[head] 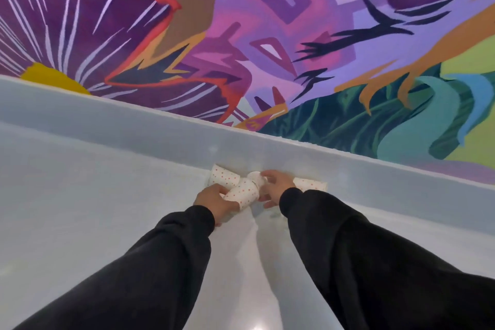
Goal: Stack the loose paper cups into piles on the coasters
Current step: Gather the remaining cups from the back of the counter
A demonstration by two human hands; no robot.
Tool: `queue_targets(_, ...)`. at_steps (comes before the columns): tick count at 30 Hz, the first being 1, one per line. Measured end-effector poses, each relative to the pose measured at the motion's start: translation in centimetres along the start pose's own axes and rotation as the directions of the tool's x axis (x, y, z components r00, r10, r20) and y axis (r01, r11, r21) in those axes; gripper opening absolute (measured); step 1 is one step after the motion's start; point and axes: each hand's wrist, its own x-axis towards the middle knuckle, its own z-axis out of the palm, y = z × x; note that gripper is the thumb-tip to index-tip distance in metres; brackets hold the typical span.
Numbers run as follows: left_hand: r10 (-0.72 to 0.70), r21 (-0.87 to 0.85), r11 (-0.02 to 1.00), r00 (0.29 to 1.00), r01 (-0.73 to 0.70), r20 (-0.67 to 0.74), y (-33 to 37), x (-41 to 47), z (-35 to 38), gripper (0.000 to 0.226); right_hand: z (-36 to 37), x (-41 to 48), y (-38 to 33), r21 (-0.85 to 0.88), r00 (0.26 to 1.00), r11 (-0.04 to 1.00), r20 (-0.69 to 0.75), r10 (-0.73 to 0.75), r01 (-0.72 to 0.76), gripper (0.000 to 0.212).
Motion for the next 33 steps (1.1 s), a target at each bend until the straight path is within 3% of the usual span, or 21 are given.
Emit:
queue_targets(3, 0.095, 0.01, 0.995, 0.995, -0.095, -0.017, -0.4, 0.3, -1.3, 0.054, -0.2, 0.0, 0.0, 0.001, 0.999, 1.0, 0.035, 0.026, -0.026, 0.025)
queue_targets(6, 0.098, -0.037, 0.995, 0.994, -0.096, 0.047, -1.0, 0.4, -2.2, 0.051, 0.0, -0.4, 0.4, -0.184, 0.997, 0.981, 0.061, -0.047, 0.058, 0.043)
queue_targets(10, 0.084, -0.083, 0.994, 0.99, -0.075, 0.114, -2.1, 0.7, -2.9, 0.046, 1.0, -1.6, 0.8, -0.415, 0.966, 0.874, 0.151, -0.21, 0.254, 0.055)
queue_targets(13, 0.034, -0.182, 0.983, 0.987, -0.005, 0.157, -2.9, 0.9, -3.0, 0.042, 1.7, -1.8, 1.0, -0.637, 0.944, 0.698, 0.214, -0.249, 0.329, 0.063)
queue_targets(16, 0.037, -0.202, 0.979, 0.985, -0.002, 0.17, -3.8, 0.9, -3.0, 0.041, 2.3, -1.8, 1.5, -0.747, 0.942, 0.575, 0.242, -0.231, 0.333, 0.07)
queue_targets(20, 0.072, -0.216, 0.975, 0.993, -0.05, 0.097, -4.9, 1.1, -3.8, 0.04, 2.3, -2.6, 1.3, -0.826, 0.897, 0.359, 0.363, -0.252, 0.435, 0.077)
queue_targets(23, 0.096, -0.18, 0.98, 0.992, -0.08, 0.084, -5.5, 0.6, -4.6, 0.039, 2.4, -2.9, 1.1, -0.85, 0.821, 0.114, 0.45, -0.351, 0.514, 0.069)
queue_targets(25, 0.111, -0.126, 0.987, 0.99, -0.1, 0.086, -6.0, 0.2, -4.6, 0.04, 2.6, -2.9, 1.3, -0.844, 0.772, 0.006, 0.489, -0.406, 0.537, 0.064)
queue_targets(30, 0.19, -0.026, 0.982, 0.979, -0.188, 0.075, -6.6, -0.8, -3.7, 0.047, 3.0, -2.5, 1.5, -0.854, 0.82, 0.024, 0.491, -0.294, 0.52, 0.061)
queue_targets(33, 0.236, 0.07, 0.968, 0.967, -0.243, 0.09, -6.4, -1.4, -2.8, 0.048, 3.5, -2.2, 1.9, -0.842, 0.813, 0.049, 0.502, -0.294, 0.537, 0.063)
